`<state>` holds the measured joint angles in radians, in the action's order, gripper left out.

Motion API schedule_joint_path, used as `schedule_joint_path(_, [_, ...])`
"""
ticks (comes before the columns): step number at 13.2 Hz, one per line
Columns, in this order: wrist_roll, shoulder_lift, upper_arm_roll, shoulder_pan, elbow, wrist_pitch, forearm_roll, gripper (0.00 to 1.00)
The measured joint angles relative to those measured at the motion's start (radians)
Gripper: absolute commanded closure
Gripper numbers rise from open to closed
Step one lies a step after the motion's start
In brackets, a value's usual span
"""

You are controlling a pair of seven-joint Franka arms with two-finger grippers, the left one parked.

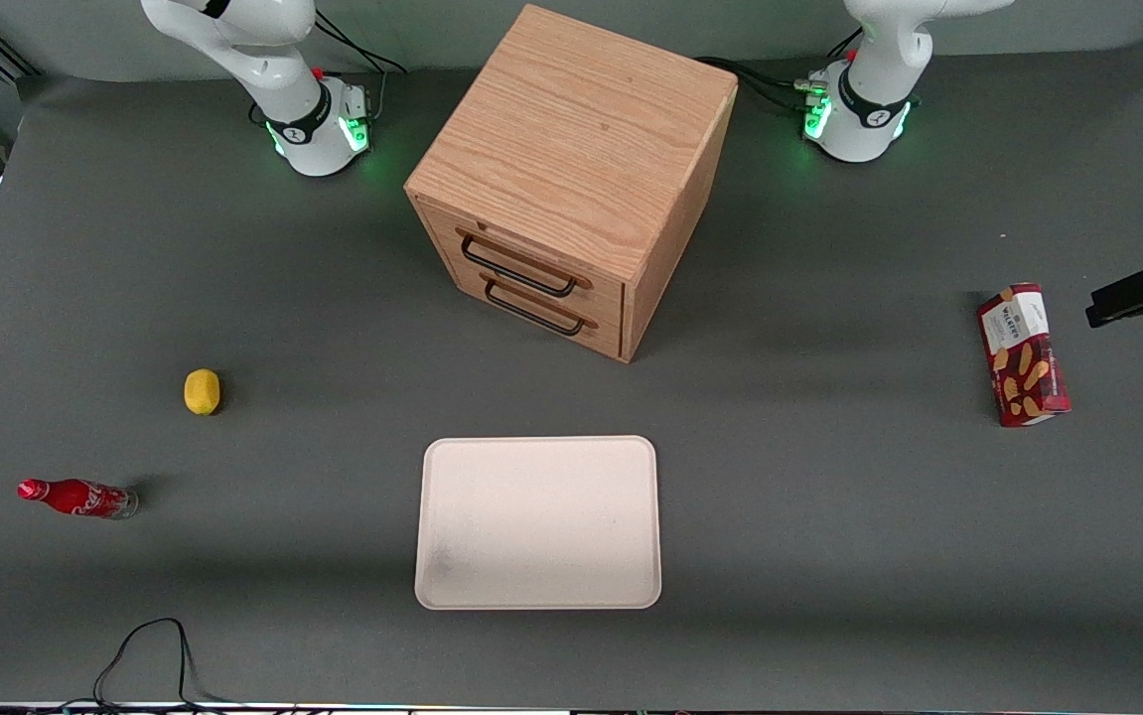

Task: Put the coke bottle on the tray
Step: 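Move the right gripper toward the red Coca-Cola bottle lying on the table, then lower the open right gripper around the bottle's body and close it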

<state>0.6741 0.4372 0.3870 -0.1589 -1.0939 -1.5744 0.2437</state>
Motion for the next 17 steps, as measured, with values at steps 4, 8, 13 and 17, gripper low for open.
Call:
schedule_joint_path(4, [0.017,0.130,-0.081,-0.062,0.149,-0.001,0.019,0.00])
schedule_joint_path(8, [0.017,0.189,-0.146,-0.114,0.201,0.000,0.019,0.00])
schedule_joint_path(13, [0.017,0.254,-0.149,-0.118,0.203,-0.002,0.018,0.00])
schedule_joint_path(17, [0.017,0.315,-0.156,-0.100,0.179,-0.070,-0.023,0.00])
